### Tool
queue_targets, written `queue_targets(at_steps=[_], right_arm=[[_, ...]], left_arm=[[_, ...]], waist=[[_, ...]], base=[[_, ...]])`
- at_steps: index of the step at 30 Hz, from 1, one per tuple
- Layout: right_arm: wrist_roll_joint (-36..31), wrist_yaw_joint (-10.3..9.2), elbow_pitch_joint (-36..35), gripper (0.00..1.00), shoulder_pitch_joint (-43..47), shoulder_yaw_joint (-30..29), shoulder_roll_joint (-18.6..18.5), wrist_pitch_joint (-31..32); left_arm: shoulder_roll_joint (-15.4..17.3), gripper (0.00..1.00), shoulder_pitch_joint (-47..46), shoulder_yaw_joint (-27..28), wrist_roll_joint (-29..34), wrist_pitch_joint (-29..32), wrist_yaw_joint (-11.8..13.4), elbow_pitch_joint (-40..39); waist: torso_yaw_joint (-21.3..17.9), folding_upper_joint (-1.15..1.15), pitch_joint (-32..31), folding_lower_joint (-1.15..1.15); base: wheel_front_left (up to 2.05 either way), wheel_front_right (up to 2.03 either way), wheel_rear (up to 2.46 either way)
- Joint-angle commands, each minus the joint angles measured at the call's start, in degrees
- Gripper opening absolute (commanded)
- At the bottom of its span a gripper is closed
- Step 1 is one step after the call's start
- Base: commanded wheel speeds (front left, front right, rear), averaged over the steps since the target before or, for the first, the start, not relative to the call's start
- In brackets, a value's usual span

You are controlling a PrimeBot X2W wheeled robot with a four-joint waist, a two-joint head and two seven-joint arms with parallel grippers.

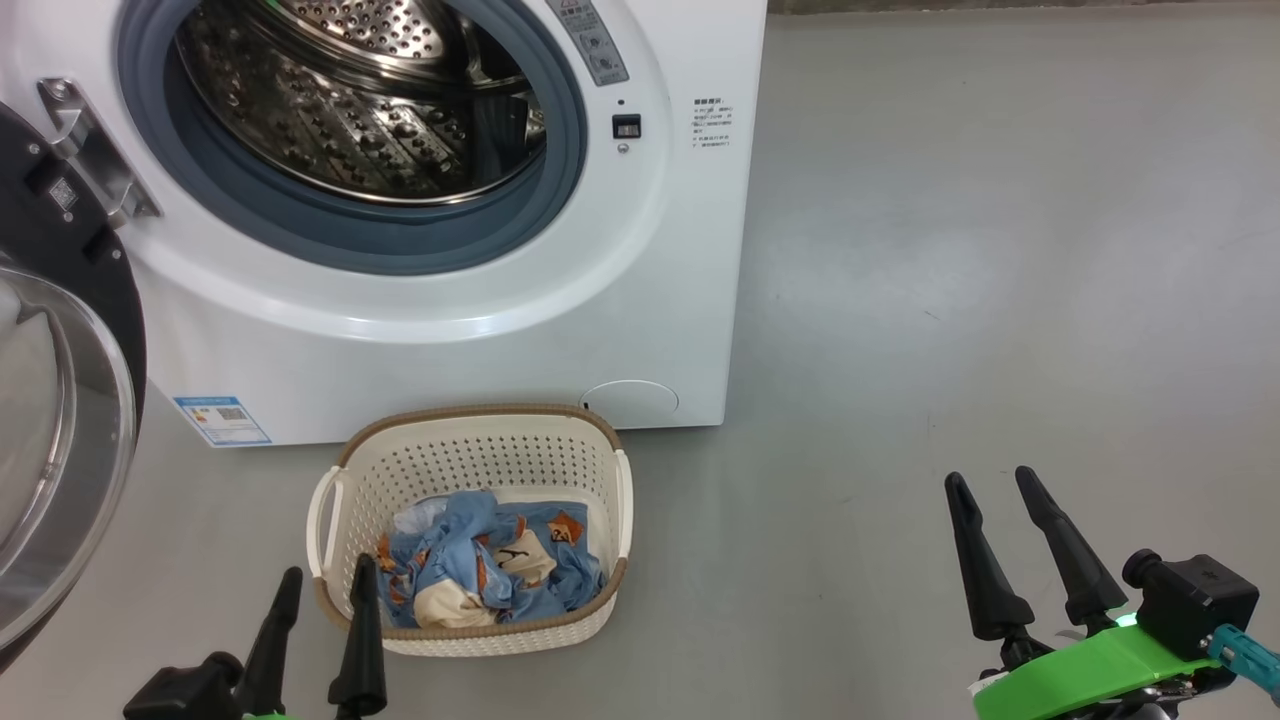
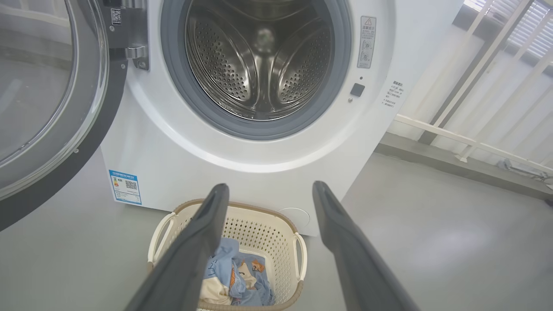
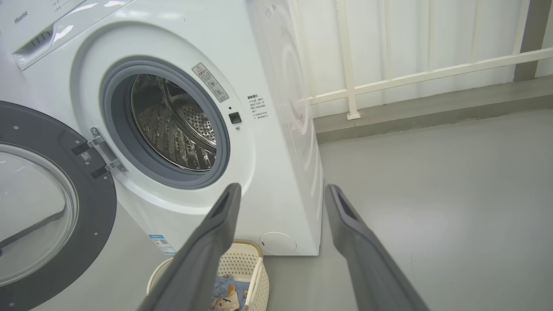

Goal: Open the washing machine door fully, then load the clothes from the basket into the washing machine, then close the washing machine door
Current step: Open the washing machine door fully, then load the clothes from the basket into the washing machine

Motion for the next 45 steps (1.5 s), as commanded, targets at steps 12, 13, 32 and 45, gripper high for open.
queue_targets(at_steps=[12,13,32,45], right_arm=[[-0.8,0.57,-1.1,1.0,-0.7,1.6,-0.1,0.2],[-0.8,0.57,-1.1,1.0,-0.6,1.6,-0.1,0.2],[-0.9,0.57,-1.4,1.0,-0.2,1.8,-0.1,0.7],[-0.6,0.57,-1.0,1.0,-0.5,1.7,-0.1,0.2]], left_arm=[[0.8,1.0,-2.0,1.2,-0.4,-0.8,-0.3,-1.2],[0.8,1.0,-1.9,1.2,-0.5,-0.8,-0.3,-1.2],[1.0,1.0,-1.4,0.3,-2.8,0.1,-0.8,-2.0],[1.1,1.0,-1.8,0.6,-5.9,0.6,-1.3,-2.5]], waist=[[0.1,0.0,-0.5,0.0],[0.1,0.0,-0.6,0.0],[0.7,0.0,-0.7,0.0],[0.9,0.0,0.1,0.0]], base=[[0.0,0.0,0.0],[0.0,0.0,0.0],[0.0,0.0,0.0],[0.12,-0.44,0.32]])
